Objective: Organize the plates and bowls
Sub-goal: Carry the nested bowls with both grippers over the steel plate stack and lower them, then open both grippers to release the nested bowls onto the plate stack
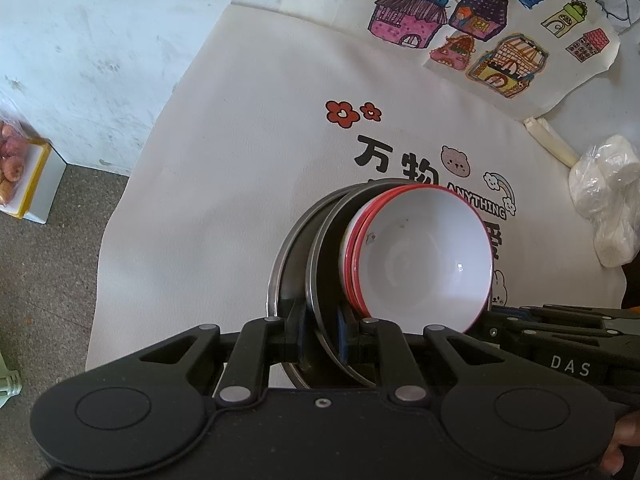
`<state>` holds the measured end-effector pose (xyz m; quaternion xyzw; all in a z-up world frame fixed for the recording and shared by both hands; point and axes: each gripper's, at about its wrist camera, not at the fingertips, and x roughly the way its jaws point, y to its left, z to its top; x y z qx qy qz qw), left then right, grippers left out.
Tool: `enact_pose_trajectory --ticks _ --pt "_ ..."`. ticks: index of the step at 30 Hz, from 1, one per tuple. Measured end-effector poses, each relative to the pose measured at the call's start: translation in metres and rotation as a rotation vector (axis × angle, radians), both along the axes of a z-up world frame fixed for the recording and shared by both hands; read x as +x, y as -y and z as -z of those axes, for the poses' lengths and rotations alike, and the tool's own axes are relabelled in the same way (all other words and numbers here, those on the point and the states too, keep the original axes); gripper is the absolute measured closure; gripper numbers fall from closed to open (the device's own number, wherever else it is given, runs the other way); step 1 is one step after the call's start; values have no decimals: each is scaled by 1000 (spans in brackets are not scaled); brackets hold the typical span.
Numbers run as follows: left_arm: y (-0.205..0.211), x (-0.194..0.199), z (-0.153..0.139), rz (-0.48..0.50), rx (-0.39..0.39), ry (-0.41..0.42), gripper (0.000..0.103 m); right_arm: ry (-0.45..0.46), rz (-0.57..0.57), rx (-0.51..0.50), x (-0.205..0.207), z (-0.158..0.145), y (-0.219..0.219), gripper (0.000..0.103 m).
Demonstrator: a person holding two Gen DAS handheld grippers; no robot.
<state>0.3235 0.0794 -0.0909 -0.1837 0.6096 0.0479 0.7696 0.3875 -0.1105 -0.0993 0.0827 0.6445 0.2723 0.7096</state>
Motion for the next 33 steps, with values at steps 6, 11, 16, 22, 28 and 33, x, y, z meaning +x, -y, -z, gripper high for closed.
enact_pose_trajectory --ticks 6,11,16,22,28,33 --pt "0 0 0 -4 -1 -2 88 10 7 -2 -1 -2 1 84" --pt "0 -1 -1 -7 5 -4 88 15 4 5 -3 -4 1 80" --pt "1 -1 -3 -6 16 -3 84 20 5 1 -4 -6 1 79" --pt "0 -3 -5 -14 23 -1 78 33 24 6 -4 -8 4 79" --pt "0 -4 -6 -16 31 0 75 39 48 5 -6 -10 8 73" --pt "2 -6 -7 -12 34 4 73 49 63 2 -8 -12 10 69"
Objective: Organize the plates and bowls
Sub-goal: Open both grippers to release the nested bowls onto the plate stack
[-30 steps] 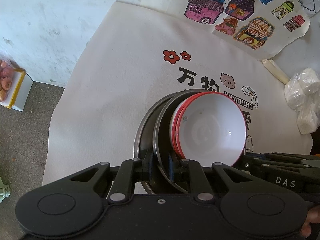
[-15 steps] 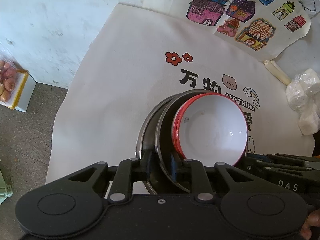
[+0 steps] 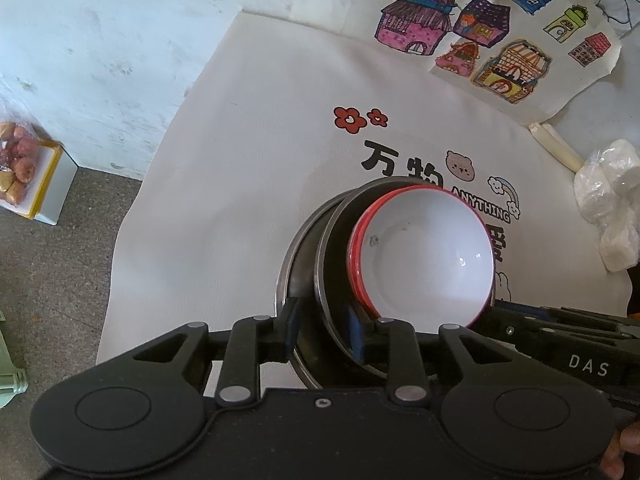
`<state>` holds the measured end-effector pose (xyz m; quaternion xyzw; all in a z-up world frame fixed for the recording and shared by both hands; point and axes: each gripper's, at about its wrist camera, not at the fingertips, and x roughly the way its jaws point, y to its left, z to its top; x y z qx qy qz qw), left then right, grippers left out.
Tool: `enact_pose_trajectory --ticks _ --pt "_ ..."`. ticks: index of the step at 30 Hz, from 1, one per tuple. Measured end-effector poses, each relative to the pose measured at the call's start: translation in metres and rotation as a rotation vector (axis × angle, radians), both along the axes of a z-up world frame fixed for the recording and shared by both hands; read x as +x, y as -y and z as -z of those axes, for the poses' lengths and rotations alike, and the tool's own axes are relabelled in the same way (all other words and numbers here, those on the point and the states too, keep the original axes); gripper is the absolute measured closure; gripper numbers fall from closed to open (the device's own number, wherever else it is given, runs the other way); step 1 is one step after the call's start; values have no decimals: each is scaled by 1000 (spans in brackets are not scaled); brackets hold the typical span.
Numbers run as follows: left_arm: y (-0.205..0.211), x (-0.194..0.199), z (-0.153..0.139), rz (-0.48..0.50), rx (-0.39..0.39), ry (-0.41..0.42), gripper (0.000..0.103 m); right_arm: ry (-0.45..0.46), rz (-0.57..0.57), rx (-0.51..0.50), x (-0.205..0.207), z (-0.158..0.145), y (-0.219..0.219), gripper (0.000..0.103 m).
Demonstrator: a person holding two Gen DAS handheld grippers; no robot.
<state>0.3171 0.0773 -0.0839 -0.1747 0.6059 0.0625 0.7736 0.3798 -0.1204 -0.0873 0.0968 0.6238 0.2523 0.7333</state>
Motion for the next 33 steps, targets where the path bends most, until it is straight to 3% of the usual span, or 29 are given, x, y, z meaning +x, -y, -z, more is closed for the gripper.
enact_pose_trajectory --ticks 2,4,6,14,21,25,27,33 --pt "1 -1 -2 6 -1 6 69 8 8 -2 -1 -2 2 67" --pt "2 -2 -3 11 23 2 54 13 16 -4 -2 -3 4 67" --pt "2 -4 -3 13 43 0 48 18 26 -2 -3 -5 5 63" --pt "-2 -10 -9 12 41 19 42 43 57 4 -12 -12 10 53" --pt "-3 -17 -13 14 58 30 21 73 84 7 -21 -19 16 42" --pt "-2 -21 -19 17 47 61 16 89 94 5 -25 -24 18 36" --pt "0 -22 -23 23 50 76 8 100 97 5 -27 -27 19 34" --pt "5 -25 -31 40 55 110 6 141 121 11 -37 -37 24 21"
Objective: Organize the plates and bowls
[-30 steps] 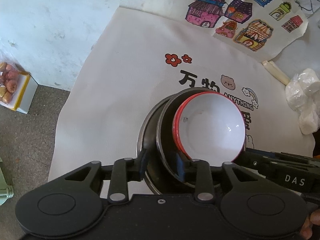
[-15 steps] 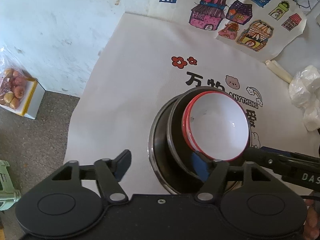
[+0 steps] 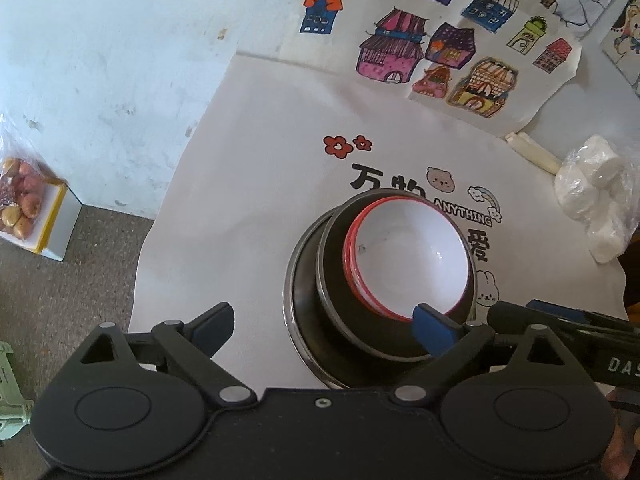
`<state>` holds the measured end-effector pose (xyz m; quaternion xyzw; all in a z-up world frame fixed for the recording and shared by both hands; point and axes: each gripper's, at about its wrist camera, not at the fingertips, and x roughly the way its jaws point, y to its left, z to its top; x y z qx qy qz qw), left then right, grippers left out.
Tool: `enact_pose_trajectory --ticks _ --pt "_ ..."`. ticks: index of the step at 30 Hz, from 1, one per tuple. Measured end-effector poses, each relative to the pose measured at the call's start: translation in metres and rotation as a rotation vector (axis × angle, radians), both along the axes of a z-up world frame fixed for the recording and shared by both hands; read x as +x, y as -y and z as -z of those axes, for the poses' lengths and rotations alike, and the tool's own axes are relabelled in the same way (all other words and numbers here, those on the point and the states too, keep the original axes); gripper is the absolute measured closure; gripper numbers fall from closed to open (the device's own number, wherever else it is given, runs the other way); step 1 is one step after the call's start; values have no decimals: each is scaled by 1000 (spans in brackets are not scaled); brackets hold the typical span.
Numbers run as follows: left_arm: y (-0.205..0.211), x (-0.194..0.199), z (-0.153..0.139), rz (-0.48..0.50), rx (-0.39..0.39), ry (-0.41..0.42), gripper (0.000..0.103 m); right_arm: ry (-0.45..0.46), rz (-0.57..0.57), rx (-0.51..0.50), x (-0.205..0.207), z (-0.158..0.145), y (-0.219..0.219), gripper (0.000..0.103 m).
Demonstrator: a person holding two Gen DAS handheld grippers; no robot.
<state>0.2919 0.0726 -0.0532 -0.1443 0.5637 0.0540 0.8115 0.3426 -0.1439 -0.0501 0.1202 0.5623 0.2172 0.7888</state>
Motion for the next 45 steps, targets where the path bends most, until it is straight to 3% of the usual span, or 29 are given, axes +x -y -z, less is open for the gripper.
enact_pose_trajectory --ticks 11,20,28,37,45 --pt "3 -13 -12 4 29 62 1 73 64 32 -14 -16 14 0" --pt "11 -42 -35 14 76 185 1 190 83 34 -42 -39 18 0" --pt "23 -93 -57 22 81 296 1 285 91 2 -97 -68 30 0" --pt "41 -152 -78 67 96 377 1 363 152 -2 -154 -100 40 0" --pt "39 -188 -95 61 115 431 1 417 167 0 -179 -118 31 0"
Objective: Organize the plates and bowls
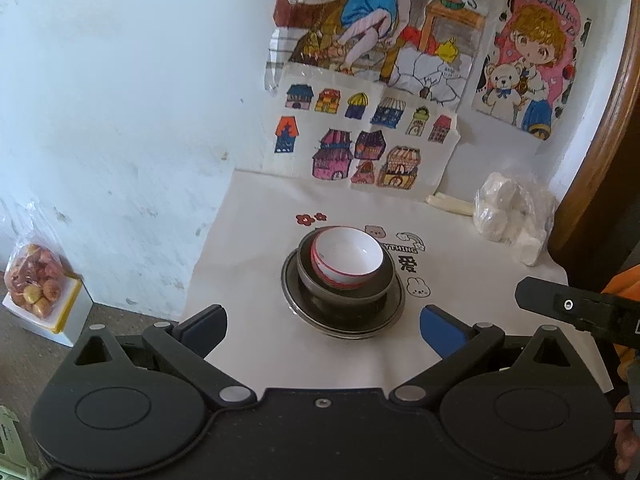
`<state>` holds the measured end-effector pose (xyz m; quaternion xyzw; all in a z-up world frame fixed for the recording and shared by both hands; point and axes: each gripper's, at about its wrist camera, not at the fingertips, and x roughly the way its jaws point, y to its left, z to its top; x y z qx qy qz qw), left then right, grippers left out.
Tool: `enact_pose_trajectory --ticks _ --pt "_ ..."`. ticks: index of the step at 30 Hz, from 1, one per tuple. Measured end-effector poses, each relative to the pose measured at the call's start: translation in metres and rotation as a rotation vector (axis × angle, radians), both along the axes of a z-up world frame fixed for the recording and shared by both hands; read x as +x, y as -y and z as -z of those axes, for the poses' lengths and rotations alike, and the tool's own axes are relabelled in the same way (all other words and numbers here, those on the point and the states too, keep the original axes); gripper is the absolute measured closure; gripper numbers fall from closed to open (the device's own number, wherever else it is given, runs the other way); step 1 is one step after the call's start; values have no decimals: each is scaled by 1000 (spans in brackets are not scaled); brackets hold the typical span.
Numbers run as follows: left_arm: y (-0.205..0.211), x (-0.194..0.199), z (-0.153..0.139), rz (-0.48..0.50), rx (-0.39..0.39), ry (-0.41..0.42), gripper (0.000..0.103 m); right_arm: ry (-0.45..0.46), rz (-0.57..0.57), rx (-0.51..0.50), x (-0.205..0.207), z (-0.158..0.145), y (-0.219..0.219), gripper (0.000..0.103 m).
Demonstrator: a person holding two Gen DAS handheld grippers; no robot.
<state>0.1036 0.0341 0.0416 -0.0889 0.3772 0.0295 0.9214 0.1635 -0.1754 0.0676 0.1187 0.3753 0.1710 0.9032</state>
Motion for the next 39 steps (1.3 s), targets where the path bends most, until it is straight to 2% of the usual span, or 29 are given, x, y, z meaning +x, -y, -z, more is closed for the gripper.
enact_pose_trajectory --ticks 11,21,39 --pt "-8 -29 -16 7 39 6 1 5 20 1 -29 -12 -10 0" --pt "-29 -38 -20 28 43 4 1 4 54 -7 -42 -17 -25 0" --pt "-92 -46 -25 196 15 58 1 86 206 -63 -86 -33 -87 0"
